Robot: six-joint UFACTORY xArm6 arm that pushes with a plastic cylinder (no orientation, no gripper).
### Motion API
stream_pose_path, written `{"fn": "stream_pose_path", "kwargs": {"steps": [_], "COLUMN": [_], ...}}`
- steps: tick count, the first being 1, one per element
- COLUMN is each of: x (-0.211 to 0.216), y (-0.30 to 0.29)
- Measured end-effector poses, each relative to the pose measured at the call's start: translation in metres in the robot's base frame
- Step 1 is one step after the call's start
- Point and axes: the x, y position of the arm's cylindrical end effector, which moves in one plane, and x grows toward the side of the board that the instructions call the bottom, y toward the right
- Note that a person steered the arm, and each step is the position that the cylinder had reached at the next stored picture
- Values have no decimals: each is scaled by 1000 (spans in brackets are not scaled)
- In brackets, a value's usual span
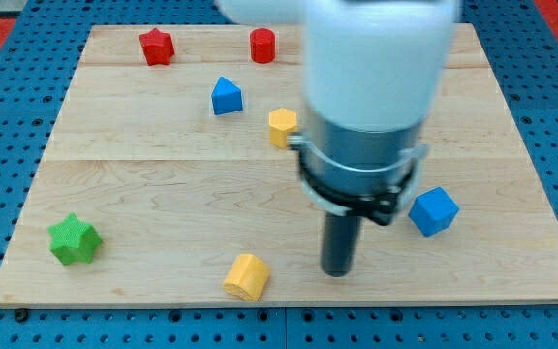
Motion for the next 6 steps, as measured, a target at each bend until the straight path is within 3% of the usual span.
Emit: {"fn": "stream_pose_path", "kwargs": {"steps": [1, 3, 5, 6], "x": [32, 24, -38, -60], "y": [3, -178, -202, -184]}}
